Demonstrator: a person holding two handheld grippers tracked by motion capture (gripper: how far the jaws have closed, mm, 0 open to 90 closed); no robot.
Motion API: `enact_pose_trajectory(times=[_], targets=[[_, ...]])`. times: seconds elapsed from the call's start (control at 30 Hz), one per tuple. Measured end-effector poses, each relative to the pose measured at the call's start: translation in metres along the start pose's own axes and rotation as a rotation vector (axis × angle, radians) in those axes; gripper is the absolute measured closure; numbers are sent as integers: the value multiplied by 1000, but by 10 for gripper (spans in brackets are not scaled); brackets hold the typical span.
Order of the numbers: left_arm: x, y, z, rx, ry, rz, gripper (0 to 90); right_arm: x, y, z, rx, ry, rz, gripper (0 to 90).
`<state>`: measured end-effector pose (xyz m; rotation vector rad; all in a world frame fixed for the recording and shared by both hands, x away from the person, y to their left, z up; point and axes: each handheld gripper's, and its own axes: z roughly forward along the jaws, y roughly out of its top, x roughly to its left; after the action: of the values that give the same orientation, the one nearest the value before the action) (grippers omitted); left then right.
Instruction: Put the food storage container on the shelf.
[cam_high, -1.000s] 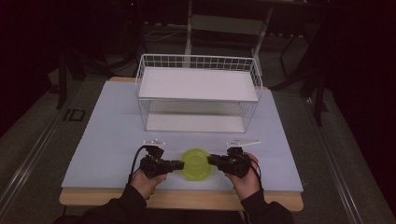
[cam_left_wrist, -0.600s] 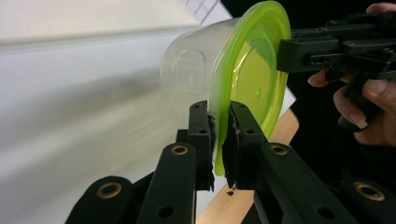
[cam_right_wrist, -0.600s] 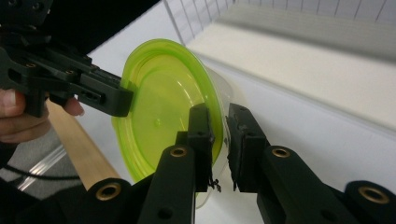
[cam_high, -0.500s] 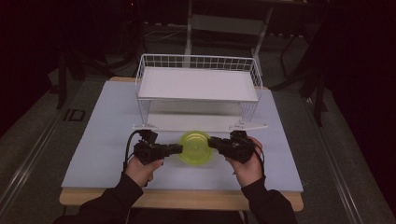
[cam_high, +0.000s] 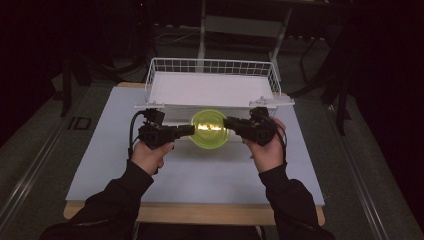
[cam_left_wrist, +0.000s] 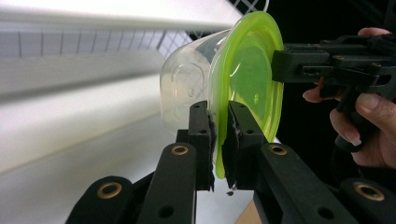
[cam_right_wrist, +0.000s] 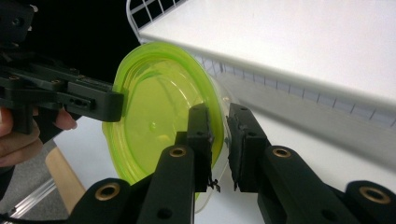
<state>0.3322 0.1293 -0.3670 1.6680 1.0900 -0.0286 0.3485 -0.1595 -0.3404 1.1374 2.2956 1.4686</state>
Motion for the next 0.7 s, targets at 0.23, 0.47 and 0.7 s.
enact_pose_trajectory(times=[0.23, 0.47, 0.7], targets=[[9, 25, 5, -13, 25, -11, 827, -10, 28, 12, 21, -21, 0, 797], [8, 52, 8, -36, 55, -9, 826, -20, 53, 15, 16, -34, 19, 794], [9, 71, 17, -55, 81, -5, 824, -31, 72, 19, 14, -48, 39, 791]])
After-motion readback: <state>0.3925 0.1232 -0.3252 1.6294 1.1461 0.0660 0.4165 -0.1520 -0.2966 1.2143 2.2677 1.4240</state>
